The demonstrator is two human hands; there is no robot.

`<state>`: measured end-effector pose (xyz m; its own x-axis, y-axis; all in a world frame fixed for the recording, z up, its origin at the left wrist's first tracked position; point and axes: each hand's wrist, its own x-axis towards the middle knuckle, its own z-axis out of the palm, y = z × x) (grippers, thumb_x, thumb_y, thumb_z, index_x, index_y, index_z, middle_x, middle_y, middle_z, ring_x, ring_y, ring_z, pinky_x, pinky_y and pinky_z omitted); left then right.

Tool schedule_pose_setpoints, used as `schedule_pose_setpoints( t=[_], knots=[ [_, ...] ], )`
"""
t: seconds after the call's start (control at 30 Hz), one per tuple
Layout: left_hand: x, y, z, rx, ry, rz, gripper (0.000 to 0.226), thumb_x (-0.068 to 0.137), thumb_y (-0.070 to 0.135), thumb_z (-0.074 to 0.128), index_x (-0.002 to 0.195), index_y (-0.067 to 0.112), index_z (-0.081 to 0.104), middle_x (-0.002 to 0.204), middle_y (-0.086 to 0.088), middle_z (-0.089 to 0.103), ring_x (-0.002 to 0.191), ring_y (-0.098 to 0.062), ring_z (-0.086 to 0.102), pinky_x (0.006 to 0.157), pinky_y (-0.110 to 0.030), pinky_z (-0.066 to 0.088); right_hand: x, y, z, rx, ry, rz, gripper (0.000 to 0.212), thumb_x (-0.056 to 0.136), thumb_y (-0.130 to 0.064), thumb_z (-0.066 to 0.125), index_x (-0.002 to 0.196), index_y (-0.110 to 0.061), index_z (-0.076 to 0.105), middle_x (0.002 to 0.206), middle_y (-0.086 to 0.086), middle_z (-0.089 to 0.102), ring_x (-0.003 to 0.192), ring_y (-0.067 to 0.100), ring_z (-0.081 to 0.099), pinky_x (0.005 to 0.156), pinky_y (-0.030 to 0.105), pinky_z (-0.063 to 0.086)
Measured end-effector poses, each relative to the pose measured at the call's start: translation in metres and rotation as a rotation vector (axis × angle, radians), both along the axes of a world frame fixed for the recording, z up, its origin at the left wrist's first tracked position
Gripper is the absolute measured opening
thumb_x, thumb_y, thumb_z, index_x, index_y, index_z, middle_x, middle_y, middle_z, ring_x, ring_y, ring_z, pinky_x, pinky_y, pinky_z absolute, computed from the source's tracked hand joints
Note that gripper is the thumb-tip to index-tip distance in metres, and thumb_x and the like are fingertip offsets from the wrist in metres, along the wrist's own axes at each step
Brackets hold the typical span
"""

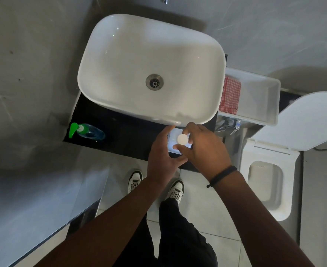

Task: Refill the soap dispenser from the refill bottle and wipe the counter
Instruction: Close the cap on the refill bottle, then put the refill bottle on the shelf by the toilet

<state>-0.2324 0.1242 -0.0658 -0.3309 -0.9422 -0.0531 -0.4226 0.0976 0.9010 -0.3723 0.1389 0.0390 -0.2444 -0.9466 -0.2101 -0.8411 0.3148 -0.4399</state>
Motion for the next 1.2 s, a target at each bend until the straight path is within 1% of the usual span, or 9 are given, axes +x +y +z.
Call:
schedule_pose_setpoints(
  t=[0.1,0.2,0.33,0.5,0.6,0.73,0.87,1.0,1.2],
  knots=[
    [0.001,-0.001,0.0,0.02,-0.002,-0.006,0.098,0.071,0.043,0.098,0.153,0.029,0.046,0.143,0.017,0.058,0.131,0.017,0.049,0.104,-0.004,0.043,-0.006,0.003,0.002,-0.031,-0.036,0.109,0.043,0.091,-0.034,0.075,0.13,-0.022,0.062,0.109,0.004,0.07,0.092,0.027,0.067,0.072,0.037,0.056],
    [0.001,0.0,0.002,0.004,0.004,-0.001,0.094,0.076,0.051,0.092,0.154,0.026,0.047,0.145,0.022,0.054,0.135,0.017,0.046,0.108,-0.007,0.044,-0.006,0.006,-0.003,-0.079,-0.01,0.153,0.031,0.096,-0.031,0.07,0.123,-0.015,0.068,0.103,0.005,0.072,0.089,0.027,0.067,0.07,0.032,0.051],
    [-0.002,0.002,0.008,-0.019,0.002,0.051,0.084,0.082,0.056,0.078,0.153,0.024,0.047,0.15,0.004,0.061,0.136,0.014,0.047,0.109,-0.008,0.044,0.006,0.011,-0.017,-0.146,-0.053,0.028,0.032,0.099,-0.037,0.068,0.117,-0.011,0.068,0.098,0.005,0.071,0.079,0.022,0.065,0.069,0.036,0.055],
    [0.0,0.0,0.013,-0.043,-0.021,0.027,0.084,0.084,0.055,0.075,0.154,0.025,0.042,0.15,-0.004,0.061,0.139,0.023,0.038,0.113,-0.002,0.034,0.019,0.017,-0.03,-0.215,-0.086,-0.15,0.031,0.097,-0.037,0.072,0.111,-0.01,0.068,0.087,0.0,0.067,0.071,0.01,0.053,0.06,0.013,0.038],
    [0.001,-0.001,0.015,-0.053,-0.02,0.006,0.09,0.083,0.056,0.084,0.156,0.021,0.043,0.151,-0.006,0.061,0.141,0.017,0.042,0.116,-0.01,0.041,0.023,0.022,-0.04,-0.236,-0.145,-0.235,0.034,0.095,-0.042,0.072,0.116,-0.016,0.066,0.089,-0.009,0.06,0.077,0.008,0.055,0.066,0.026,0.054],
    [0.007,-0.003,0.013,0.048,-0.056,-0.077,0.1,0.086,0.059,0.081,0.165,0.025,0.03,0.157,-0.008,0.054,0.145,-0.017,0.054,0.112,-0.036,0.057,0.041,0.035,-0.059,-0.317,-0.304,-0.51,0.085,0.073,-0.069,0.083,0.139,-0.028,0.049,0.124,-0.009,0.056,0.112,0.012,0.059,0.088,0.035,0.061],
    [0.041,-0.002,0.002,0.014,-0.297,-0.195,0.105,0.082,0.03,0.094,0.166,0.012,0.035,0.163,-0.014,0.049,0.15,-0.034,0.05,0.112,-0.055,0.056,0.079,0.033,-0.08,-0.276,-0.411,-0.79,0.116,0.058,-0.088,0.075,0.15,-0.03,0.035,0.135,-0.011,0.045,0.125,0.01,0.049,0.1,0.037,0.058],
    [0.072,-0.005,-0.009,-0.142,-0.47,-0.364,0.09,0.089,0.051,0.076,0.158,-0.001,0.047,0.158,-0.023,0.054,0.147,-0.044,0.051,0.117,-0.063,0.047,0.092,0.02,-0.096,-0.388,-0.427,-0.923,0.082,0.069,-0.059,0.086,0.135,-0.029,0.048,0.128,-0.008,0.053,0.118,0.011,0.054,0.091,0.031,0.059],
    [0.038,-0.007,-0.034,-0.307,-0.574,-0.55,0.086,0.101,0.068,0.048,0.166,0.012,0.038,0.169,-0.017,0.04,0.156,-0.039,0.039,0.126,-0.055,0.038,0.05,0.048,-0.096,-0.511,-0.392,-1.07,0.063,0.074,-0.044,0.087,0.126,-0.023,0.057,0.11,-0.016,0.056,0.103,-0.013,0.055,0.082,0.012,0.051]
  ],
)
